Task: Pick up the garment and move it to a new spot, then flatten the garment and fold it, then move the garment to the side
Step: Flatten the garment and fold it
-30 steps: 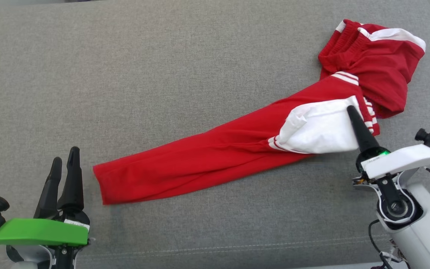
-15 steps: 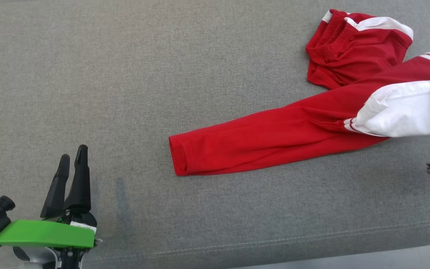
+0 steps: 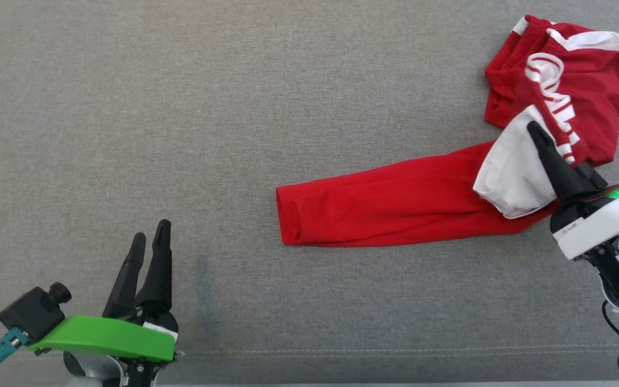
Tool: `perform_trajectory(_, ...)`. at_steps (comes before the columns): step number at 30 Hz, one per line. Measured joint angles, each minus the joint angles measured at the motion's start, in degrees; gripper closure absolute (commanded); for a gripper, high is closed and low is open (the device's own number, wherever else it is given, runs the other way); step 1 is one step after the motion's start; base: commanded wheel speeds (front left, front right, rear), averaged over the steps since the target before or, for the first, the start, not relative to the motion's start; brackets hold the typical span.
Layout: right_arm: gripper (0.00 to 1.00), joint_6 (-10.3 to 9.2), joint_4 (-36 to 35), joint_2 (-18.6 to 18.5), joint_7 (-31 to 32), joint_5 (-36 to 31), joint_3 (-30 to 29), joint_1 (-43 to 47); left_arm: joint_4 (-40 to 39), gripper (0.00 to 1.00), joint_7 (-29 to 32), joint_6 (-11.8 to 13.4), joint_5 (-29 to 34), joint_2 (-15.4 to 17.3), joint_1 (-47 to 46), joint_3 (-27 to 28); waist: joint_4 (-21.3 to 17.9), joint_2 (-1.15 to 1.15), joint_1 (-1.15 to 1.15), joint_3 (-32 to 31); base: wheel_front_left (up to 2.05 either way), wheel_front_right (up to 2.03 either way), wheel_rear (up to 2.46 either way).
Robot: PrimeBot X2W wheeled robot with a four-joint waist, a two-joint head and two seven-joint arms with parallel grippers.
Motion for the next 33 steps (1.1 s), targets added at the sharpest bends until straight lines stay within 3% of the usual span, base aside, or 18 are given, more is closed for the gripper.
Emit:
perform_trajectory(4,1.0,-0.64,-3.2,0.2,2.4,-2.7,3.3,-0.7,0.6,0.0,0.0,-0.7,0.0,-1.3,-0.3,-1.1,2.2,0.0,0.0,-0.4,0.0,0.0,0.0)
perform_trajectory(14,1.0,-5.84,-5.0,3.0,7.0,-8.9,10.3,-1.3,2.7,0.0,-0.6,-1.8,-0.1,-4.1,-2.5,-2.4,8.9,0.0,0.0,0.0,0.0,0.0,0.0)
perform_trajectory(24,1.0,-5.8,-2.3,8.2,9.5,-14.7,19.4,-2.6,6.2,0.0,-1.6,-3.3,-0.1,-5.1,-4.5,-1.8,14.1,0.0,0.0,1.5,0.0,0.0,0.0)
perform_trajectory(33,1.0,-5.23,0.2,9.6,10.0,-19.6,22.1,-6.1,8.5,0.0,-2.1,-4.2,-0.1,-5.4,-5.0,-1.5,13.1,0.0,0.0,0.9,0.0,0.0,0.0)
